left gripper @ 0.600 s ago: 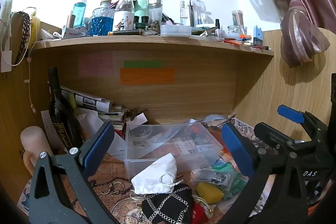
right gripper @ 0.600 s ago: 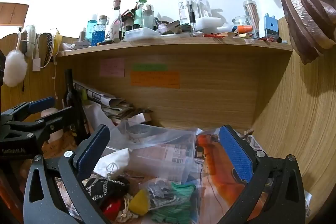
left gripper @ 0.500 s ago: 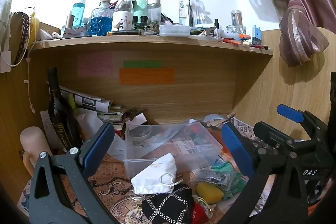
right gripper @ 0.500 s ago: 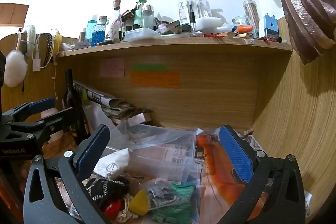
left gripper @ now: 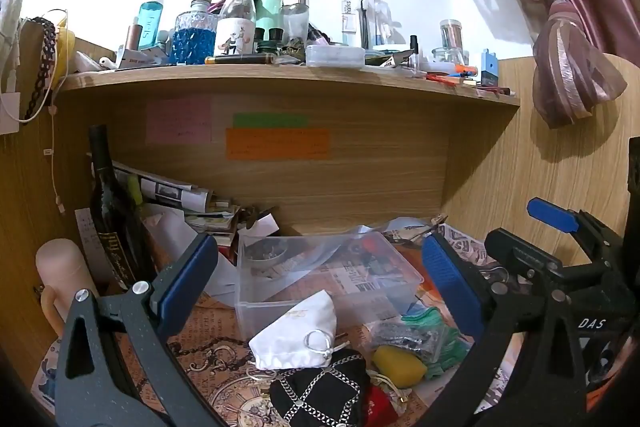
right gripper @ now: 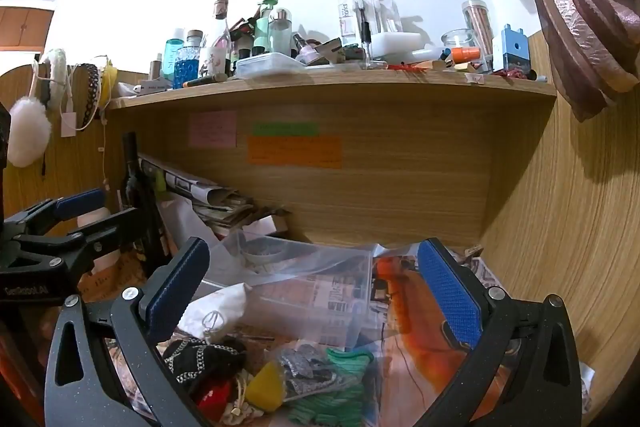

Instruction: Organize soft objects

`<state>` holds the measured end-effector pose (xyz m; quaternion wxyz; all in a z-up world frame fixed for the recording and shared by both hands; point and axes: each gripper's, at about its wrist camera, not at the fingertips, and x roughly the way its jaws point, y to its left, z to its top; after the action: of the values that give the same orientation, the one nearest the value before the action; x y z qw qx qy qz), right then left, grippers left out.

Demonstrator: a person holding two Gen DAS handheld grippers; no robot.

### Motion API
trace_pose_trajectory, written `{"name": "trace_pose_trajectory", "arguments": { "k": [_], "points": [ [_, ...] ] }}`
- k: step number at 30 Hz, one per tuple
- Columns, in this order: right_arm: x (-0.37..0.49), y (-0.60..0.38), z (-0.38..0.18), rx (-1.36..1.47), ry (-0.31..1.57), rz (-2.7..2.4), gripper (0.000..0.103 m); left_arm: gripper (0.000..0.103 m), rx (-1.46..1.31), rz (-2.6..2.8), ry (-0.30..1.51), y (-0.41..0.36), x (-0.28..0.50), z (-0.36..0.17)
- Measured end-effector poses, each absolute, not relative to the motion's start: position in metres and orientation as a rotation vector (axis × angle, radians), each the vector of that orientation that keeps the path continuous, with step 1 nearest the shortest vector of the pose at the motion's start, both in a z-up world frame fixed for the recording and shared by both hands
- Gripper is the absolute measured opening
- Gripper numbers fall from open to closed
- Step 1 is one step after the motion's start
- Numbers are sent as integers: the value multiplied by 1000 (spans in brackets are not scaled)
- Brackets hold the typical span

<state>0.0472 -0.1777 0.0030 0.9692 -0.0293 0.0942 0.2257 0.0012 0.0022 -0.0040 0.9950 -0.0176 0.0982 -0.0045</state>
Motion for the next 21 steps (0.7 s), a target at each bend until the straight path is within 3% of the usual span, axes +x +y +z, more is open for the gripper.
{"name": "trace_pose_trajectory", "arguments": {
  "k": [21],
  "points": [
    [47,-180,5,-42,191,449,103,103,-29,-14,199,5,3,-5]
  ]
}}
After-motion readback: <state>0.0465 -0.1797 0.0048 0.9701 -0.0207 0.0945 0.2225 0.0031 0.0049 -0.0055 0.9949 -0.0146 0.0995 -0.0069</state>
